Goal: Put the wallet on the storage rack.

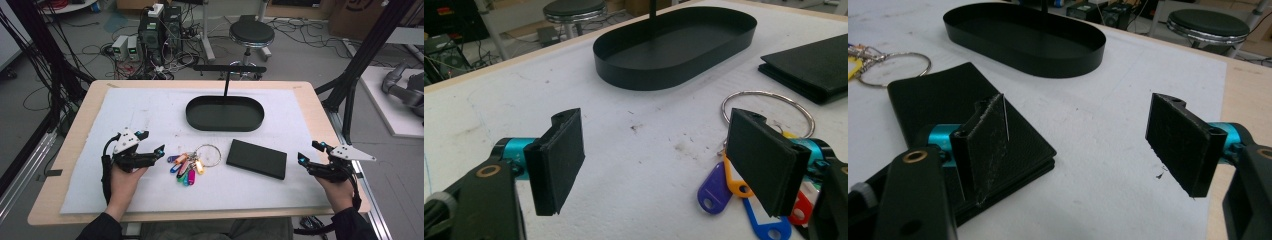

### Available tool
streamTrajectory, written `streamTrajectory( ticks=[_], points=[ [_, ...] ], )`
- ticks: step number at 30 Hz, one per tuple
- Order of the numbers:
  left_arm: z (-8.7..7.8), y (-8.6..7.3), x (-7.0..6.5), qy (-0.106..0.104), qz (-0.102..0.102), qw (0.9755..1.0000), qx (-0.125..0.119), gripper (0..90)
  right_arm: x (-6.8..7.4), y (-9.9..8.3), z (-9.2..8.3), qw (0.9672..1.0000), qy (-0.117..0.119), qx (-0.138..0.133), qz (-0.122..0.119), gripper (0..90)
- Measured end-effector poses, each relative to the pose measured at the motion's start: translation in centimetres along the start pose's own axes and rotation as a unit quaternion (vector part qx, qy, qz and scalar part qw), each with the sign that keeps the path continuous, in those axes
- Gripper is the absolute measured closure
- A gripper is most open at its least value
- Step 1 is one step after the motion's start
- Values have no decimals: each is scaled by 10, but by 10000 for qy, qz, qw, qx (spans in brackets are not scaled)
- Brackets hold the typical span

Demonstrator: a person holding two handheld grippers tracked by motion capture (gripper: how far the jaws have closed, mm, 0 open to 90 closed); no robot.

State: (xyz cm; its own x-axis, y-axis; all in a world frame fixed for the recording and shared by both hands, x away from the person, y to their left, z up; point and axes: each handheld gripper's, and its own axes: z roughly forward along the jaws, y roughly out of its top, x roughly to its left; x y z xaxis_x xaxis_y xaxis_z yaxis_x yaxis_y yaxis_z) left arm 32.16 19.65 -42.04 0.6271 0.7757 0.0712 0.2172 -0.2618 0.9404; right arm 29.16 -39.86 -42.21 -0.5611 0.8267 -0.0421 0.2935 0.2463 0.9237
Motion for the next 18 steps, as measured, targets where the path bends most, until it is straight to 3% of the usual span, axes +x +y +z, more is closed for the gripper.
streamTrajectory(
  ticks=[10, 18],
  points=[
    [5, 2, -2, 53, -4, 10000, 35, 235, 9, 1, -1, 9993, 321, 131, -104, 259],
    [3, 1, -1, 67, -33, 10000, 65, 235, 21, 2, 8, 9952, 765, 301, -532, 259]
  ],
)
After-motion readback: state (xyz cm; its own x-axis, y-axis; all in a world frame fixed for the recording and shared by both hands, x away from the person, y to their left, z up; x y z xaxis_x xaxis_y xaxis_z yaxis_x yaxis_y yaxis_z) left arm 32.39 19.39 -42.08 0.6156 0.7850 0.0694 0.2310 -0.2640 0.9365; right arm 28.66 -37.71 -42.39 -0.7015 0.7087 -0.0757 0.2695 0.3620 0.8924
